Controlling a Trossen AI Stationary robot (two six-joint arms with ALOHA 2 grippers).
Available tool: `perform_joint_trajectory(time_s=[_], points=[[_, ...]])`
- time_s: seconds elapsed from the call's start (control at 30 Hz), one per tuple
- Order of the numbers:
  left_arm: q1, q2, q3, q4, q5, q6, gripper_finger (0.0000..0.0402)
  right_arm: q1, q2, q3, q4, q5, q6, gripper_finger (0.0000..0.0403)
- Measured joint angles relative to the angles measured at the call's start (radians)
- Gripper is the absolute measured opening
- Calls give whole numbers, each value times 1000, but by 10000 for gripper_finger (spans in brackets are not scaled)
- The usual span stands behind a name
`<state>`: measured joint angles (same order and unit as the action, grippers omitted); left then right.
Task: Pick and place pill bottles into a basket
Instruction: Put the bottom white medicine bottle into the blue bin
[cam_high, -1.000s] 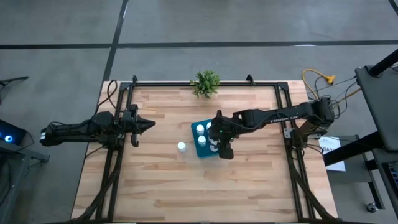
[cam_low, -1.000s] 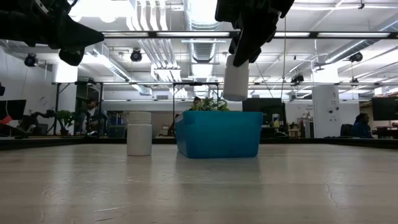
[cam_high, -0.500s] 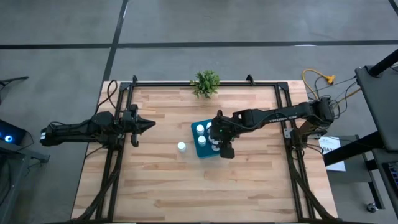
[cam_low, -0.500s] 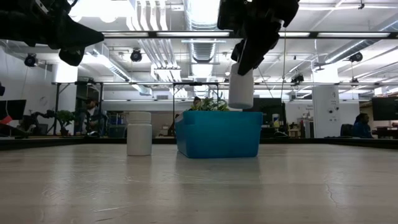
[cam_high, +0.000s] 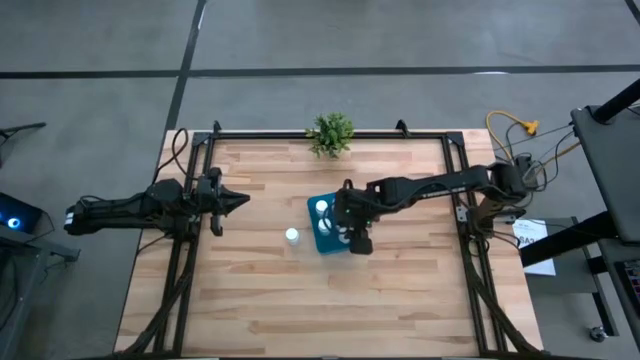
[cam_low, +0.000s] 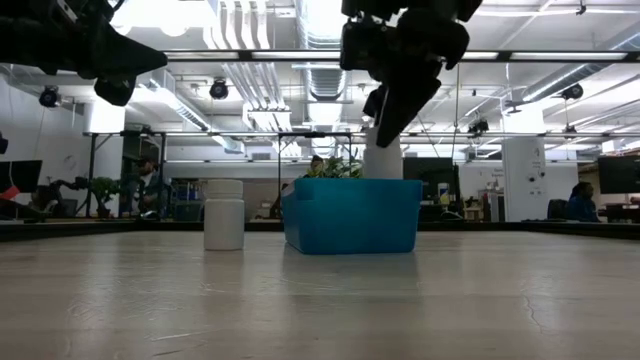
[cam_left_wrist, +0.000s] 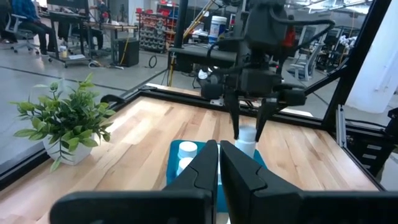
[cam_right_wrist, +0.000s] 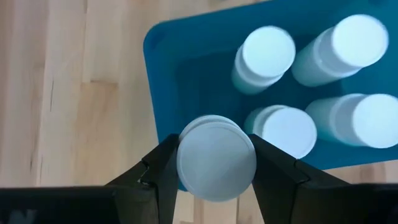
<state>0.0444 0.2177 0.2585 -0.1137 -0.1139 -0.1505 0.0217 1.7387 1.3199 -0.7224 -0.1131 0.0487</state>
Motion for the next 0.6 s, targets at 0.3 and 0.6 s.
perform_joint_trajectory(time_s=[0.3, 0.6], points=[[0, -5, 0, -1, 0, 1, 0, 0, 41, -5, -1, -20, -13, 150], [0, -7, 0, 0, 0, 1, 0, 0, 72, -5, 2, -22, -27, 150]])
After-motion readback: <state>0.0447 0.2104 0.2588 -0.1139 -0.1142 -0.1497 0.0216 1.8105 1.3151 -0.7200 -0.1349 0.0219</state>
